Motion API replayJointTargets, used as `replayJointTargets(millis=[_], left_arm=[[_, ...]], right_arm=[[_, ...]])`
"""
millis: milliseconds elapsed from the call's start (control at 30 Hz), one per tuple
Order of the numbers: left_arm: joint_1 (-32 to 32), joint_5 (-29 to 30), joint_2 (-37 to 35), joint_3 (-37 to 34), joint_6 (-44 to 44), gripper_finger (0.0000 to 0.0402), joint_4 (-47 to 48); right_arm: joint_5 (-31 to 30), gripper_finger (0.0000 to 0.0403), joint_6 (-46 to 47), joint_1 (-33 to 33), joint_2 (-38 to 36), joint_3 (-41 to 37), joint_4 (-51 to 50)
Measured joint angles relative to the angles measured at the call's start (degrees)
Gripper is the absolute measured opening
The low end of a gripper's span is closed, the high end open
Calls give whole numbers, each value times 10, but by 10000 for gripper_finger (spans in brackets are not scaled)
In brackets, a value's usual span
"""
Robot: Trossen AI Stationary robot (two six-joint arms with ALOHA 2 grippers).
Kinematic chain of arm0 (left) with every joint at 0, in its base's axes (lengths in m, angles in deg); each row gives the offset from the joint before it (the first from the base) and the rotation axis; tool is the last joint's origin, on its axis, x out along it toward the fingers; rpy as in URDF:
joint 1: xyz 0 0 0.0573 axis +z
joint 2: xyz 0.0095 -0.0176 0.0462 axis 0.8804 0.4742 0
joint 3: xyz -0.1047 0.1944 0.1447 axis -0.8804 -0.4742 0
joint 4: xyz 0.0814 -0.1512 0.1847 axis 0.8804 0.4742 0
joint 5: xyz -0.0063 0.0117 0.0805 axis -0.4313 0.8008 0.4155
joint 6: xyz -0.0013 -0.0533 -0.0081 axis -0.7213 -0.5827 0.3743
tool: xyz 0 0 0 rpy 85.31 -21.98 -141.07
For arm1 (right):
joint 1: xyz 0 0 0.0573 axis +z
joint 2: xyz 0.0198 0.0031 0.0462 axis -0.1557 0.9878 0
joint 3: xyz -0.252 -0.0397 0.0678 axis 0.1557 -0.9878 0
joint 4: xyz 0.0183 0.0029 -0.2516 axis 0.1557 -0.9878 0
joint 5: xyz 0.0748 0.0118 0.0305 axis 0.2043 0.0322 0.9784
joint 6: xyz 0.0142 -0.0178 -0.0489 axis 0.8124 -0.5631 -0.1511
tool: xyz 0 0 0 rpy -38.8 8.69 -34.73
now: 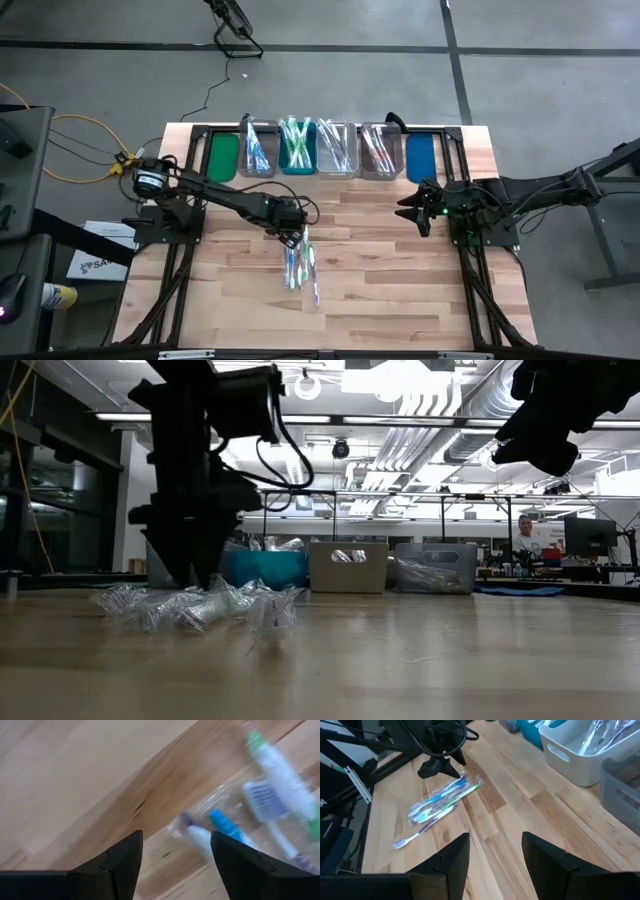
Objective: Pick & Place Toothbrushes
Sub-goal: Put the purple toothbrush into the white bin
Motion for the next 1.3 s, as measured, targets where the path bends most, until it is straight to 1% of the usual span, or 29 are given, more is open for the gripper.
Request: replayJointTargets(millis=[267,333,467,767,1100,1300], left_arm=[[0,0,19,1,0,228,-9],[0,0,21,-1,3,228,7],[0,-15,26,1,9,223,11],[0,-49,26,0,14,168,22],[0,-60,26,0,19,137,26],[0,-60,26,0,31,89,27]], right_arm=[[0,174,2,0,0,0,0],[0,174,2,0,0,0,0],[-1,174,4,0,0,0,-2],[-1,174,9,0,0,0,-12],[-1,174,9,0,0,0,-23],[-1,174,9,0,0,0,-23]])
